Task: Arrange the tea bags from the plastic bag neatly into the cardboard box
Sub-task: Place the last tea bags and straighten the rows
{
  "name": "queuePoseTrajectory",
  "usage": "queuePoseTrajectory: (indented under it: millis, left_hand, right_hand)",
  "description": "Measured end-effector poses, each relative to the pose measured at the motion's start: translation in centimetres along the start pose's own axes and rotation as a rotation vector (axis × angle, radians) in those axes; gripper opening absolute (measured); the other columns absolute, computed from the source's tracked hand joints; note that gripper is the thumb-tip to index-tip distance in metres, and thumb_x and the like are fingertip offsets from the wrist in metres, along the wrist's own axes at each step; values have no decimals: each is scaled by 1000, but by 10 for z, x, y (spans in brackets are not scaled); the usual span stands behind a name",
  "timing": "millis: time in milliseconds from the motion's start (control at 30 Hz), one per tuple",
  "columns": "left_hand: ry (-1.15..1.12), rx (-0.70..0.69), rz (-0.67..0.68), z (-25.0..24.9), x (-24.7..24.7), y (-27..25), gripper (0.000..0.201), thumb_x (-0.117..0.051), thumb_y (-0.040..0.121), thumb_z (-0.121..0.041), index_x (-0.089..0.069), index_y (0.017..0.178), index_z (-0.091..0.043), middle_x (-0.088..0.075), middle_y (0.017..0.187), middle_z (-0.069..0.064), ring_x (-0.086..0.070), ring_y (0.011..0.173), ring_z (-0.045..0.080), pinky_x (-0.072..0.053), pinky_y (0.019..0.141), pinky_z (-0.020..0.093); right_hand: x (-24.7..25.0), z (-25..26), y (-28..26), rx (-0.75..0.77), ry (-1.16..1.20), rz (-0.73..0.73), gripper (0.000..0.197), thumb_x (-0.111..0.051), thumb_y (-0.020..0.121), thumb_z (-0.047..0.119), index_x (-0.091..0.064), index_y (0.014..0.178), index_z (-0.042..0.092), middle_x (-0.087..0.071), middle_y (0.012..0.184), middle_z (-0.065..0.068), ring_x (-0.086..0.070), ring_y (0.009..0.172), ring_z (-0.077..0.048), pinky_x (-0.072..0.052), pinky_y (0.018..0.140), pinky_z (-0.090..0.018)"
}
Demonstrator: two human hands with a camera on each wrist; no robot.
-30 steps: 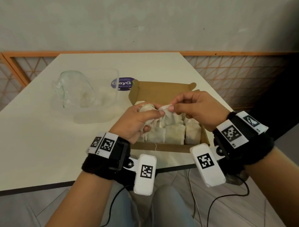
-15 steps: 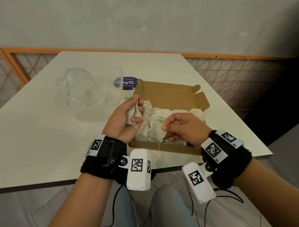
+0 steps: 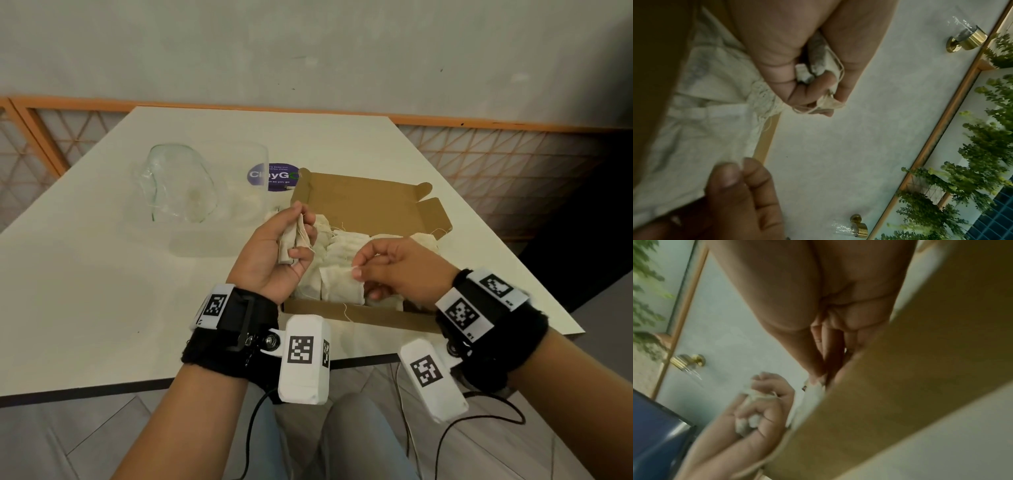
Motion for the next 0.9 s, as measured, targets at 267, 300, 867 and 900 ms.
queuePoseTrajectory:
  millis: [267,300,867,900]
  left_hand:
    - [-145,40,-103,4,0,2,26,-52,94,-33,-55,89,-8,-61,75,8,-55,74,16,-46,46,18]
    - [-157,37,-109,5,0,2,27,-52,94,-33,-55,90,-6,-63,72,9,-56,74,18,-48,48,19]
    - [-51,-25,-134,4,7,3,33,-46,97,-35,-62,93,-7,-58,92,13,-57,75,20,-50,54,21]
    - [-25,-23,-144,5,8,4,33,-45,97,-36,-62,93,-8,-60,90,13,-58,73,20,-49,54,22]
  right_hand:
    - [24,28,-15,222,-356,-272,8,-67,83,17,-61,83,21,-60,70,7,-55,64,-3,-47,66,-15]
    - [16,36,-21,277,-424,-236,7,-67,82,17,-63,81,23,-62,74,7,-54,65,-1,-44,63,-10]
    - [-15,12,-15,193,-495,-70,31,-57,89,38,-66,69,15,-62,70,-16,-49,58,-15,-41,58,-21]
    - [-11,18,-15,205,-537,-117,25,-56,88,40,-68,79,20,-62,69,-8,-49,57,-10,-40,58,-18]
Point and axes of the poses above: each hand's wrist, its own y-axis towards the middle knuckle, its own x-axis out of the back of the hand, z = x × y, the point moved 10 cm from there along y, towards the middle knuckle
